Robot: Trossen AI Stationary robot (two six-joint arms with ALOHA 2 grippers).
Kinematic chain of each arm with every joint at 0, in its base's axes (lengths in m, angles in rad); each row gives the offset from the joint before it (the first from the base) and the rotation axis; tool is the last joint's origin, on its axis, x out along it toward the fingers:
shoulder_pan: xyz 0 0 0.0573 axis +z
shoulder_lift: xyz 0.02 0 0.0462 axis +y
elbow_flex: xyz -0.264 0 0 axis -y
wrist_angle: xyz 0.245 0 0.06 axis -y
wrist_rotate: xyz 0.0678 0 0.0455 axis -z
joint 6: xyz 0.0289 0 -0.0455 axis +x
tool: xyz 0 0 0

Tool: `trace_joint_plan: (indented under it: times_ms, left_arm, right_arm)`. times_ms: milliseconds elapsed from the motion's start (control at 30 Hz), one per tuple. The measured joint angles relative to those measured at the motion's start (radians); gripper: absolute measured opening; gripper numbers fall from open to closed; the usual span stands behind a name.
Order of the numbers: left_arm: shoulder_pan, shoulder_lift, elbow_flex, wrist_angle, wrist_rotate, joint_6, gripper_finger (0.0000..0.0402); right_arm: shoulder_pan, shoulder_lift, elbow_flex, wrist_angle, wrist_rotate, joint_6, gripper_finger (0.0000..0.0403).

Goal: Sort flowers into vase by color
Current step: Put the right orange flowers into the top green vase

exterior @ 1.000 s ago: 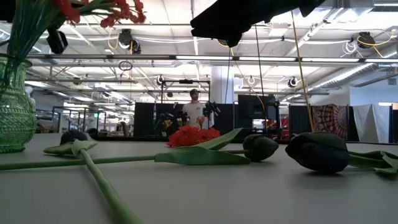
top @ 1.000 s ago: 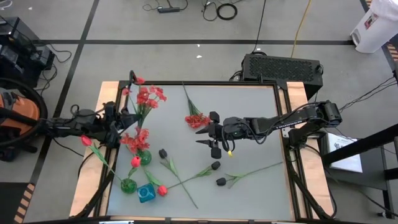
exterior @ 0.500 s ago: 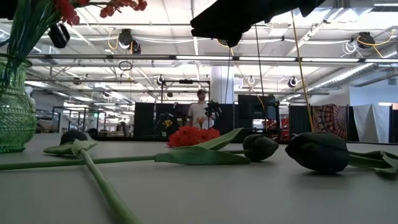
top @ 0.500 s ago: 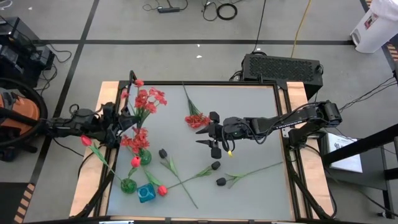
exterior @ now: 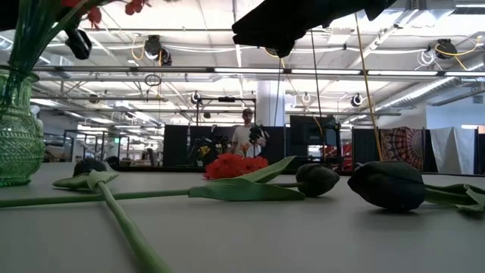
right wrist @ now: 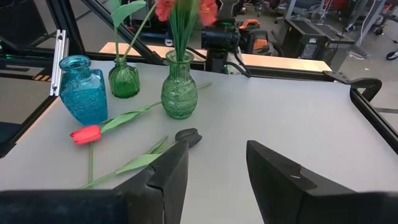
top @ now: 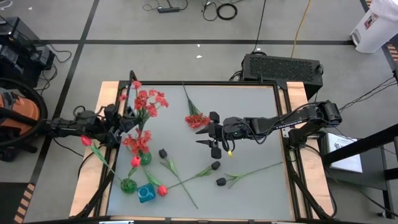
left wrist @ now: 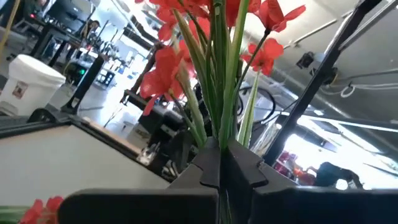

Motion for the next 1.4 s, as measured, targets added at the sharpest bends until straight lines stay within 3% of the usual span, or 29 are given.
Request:
trace_joint_plan:
  times_ms: [433, 967, 1400]
  left_arm:
    - [0.000, 0.000, -0.005, 0.006, 0.103, 0.097, 0.0006]
    - [0.000, 0.000, -0.005, -0.002, 0.352, 0.133, 0.0014]
    - [0.000, 0.000, -0.005, -0.028, 0.382, 0.143, 0.0059]
  right_arm:
    - [0.000, 0.000, 0.000, 0.000, 0.000, 0.026, 0.0155]
    - [0.000, 0.000, 0.000, 0.002, 0.000, 0.027, 0.0155]
    - [0.000, 0.000, 0.000, 0.009, 0.000, 0.026, 0.0155]
